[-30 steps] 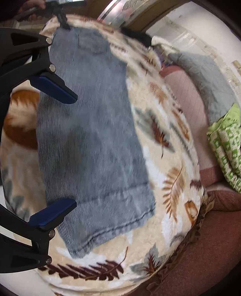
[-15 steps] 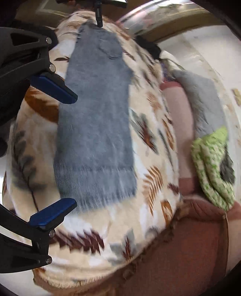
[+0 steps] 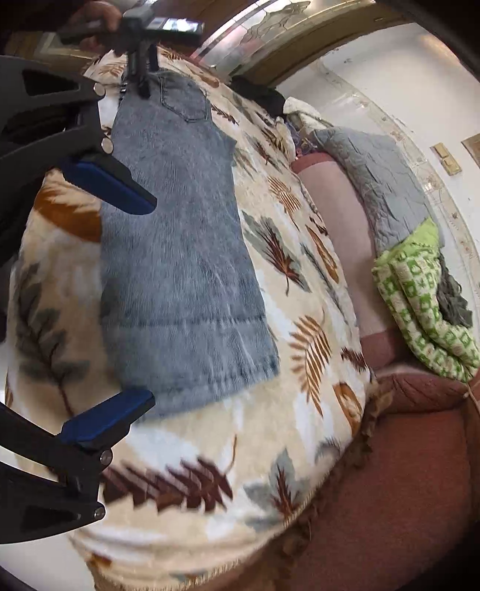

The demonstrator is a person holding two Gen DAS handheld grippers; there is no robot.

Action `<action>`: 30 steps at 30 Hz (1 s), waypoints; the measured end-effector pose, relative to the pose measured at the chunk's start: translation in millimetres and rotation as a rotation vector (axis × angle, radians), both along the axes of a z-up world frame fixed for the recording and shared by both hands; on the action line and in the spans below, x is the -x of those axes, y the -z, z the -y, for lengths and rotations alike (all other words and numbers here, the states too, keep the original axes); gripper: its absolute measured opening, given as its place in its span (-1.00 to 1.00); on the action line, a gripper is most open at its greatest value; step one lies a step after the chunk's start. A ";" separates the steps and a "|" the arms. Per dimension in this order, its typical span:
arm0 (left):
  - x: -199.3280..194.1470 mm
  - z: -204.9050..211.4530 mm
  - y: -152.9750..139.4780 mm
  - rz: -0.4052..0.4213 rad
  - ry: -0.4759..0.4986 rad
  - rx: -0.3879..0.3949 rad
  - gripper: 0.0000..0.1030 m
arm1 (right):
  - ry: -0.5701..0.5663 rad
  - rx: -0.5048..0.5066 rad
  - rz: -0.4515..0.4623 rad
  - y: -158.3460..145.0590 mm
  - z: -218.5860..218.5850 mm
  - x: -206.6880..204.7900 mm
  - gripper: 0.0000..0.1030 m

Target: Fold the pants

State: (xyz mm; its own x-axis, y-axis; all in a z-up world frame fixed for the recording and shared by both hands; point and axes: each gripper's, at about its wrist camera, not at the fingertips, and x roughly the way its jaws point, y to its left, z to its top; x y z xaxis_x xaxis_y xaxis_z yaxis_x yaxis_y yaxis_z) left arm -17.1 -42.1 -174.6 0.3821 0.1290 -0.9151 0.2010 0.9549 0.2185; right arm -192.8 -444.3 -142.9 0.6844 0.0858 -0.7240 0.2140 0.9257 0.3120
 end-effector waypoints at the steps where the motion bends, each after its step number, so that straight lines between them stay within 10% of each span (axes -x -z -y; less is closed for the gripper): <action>1: 0.2 -3.1 1.5 -0.007 -0.010 0.017 1.00 | -0.018 -0.002 0.000 2.7 -4.6 -4.9 0.88; 6: 2.2 -0.7 2.7 -0.012 -0.011 -0.006 1.00 | 0.027 -0.025 -0.111 32.0 -1.9 -22.7 0.88; 30: 87.2 103.0 -68.5 0.124 0.330 0.053 1.00 | 0.143 -0.221 0.052 1.8 51.4 31.1 0.88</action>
State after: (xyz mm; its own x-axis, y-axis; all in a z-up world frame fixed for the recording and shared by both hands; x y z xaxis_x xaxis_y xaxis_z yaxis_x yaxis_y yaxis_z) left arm -104.3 -145.1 -106.2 0.5035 -0.0665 -0.8614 0.4756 0.8537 0.2121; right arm -224.0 -495.7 -144.7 0.7369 0.1375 -0.6618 0.3159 0.7955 0.5171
